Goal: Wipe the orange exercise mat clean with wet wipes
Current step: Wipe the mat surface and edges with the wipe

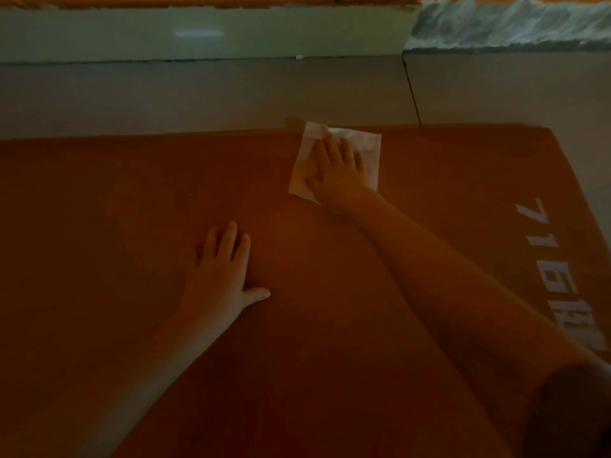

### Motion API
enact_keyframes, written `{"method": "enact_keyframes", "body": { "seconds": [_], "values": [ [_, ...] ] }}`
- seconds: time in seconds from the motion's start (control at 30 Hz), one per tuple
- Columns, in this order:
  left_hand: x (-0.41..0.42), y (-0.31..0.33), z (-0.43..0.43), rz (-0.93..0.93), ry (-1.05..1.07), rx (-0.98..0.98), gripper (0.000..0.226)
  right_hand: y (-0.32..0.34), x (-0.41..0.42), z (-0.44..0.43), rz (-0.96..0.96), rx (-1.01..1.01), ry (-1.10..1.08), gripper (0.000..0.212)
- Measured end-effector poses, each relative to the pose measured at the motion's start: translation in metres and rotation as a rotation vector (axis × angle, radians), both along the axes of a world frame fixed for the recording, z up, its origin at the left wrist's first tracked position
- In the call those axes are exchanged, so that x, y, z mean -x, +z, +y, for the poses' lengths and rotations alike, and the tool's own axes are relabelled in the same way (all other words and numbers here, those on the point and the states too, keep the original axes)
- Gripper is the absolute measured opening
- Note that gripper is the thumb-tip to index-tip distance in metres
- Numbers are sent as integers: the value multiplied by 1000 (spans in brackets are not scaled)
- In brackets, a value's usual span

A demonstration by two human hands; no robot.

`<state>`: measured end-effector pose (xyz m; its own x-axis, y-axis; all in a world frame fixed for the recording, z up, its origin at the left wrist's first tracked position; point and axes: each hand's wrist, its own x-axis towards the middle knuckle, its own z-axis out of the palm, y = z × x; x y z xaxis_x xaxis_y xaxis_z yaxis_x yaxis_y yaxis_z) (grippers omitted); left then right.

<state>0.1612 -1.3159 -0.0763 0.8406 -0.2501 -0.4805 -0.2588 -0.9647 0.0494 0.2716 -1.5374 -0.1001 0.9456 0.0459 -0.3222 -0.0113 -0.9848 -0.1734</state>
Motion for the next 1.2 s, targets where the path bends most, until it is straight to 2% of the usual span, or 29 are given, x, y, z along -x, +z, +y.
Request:
{"method": "enact_keyframes", "body": {
  "seconds": [0.17,0.3,0.37,0.43,0.5,0.6,0.73,0.8,0.93,1.03,1.1,1.2],
  "values": [
    [-2,2,-1,23,-3,-15,99,-3,-12,-23,13,64,200,62],
    [-2,1,-2,18,-4,-22,99,0,-19,-79,62,56,-102,62],
    [-2,1,-2,25,4,-16,100,4,-17,-79,100,52,-205,62],
    [-3,0,-2,26,12,-16,100,4,-9,-61,86,53,-200,62],
    [-3,0,-3,23,21,-14,100,-2,9,-50,35,37,-90,62],
    [-5,2,-7,32,52,-2,98,-3,34,-78,20,48,63,65],
    [-4,2,-10,42,72,-1,97,0,34,-120,94,84,-182,67],
    [-3,1,-10,43,91,15,97,-1,40,-104,92,92,-207,66],
    [-5,2,-8,50,82,-3,97,-4,100,-60,37,51,41,67],
    [-4,4,-7,61,83,15,96,-5,144,-77,54,97,221,80],
    [-1,4,-6,56,75,16,93,-6,147,-102,43,92,116,82],
    [7,4,-5,52,61,-2,85,-8,140,-113,42,107,-144,68]
  ]
}}
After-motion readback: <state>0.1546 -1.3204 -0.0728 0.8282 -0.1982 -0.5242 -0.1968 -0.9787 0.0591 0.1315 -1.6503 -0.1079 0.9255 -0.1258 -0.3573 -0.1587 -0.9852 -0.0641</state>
